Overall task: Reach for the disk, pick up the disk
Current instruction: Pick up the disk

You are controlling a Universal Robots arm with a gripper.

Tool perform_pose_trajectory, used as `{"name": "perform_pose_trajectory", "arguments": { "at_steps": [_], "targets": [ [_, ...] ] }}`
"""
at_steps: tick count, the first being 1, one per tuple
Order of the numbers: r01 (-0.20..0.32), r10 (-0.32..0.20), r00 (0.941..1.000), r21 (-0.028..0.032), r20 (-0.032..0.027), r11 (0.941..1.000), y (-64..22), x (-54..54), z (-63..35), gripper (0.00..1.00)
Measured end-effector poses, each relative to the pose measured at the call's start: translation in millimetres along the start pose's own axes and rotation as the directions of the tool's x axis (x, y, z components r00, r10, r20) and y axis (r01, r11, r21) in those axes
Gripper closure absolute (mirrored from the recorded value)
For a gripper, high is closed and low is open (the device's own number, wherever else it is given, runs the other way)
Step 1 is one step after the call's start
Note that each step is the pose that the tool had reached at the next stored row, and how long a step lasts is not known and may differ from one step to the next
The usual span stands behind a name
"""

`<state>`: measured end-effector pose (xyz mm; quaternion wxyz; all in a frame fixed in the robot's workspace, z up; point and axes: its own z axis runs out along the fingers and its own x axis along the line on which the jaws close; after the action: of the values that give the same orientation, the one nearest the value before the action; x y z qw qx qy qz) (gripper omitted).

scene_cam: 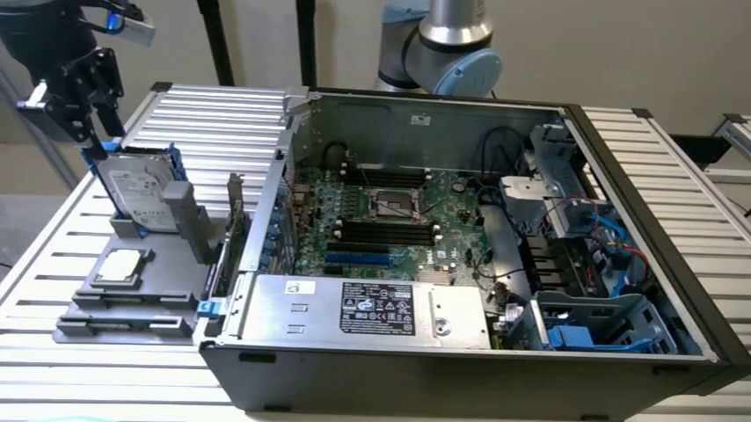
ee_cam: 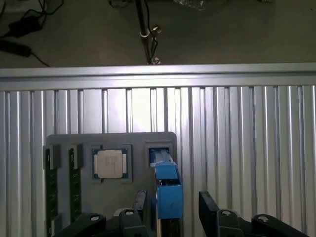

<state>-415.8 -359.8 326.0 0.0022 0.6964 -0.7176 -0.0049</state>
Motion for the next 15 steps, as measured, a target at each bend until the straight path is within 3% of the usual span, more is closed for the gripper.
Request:
{"name": "perform_pose_trajectory", "arguments": {
  "at_steps": [15],
  "targets": [
    [0.021, -0.021, 0.9998, 0.0000, -0.0001, 0.9998, 1.2, 0.1, 25.2, 0.46]
  ]
}}
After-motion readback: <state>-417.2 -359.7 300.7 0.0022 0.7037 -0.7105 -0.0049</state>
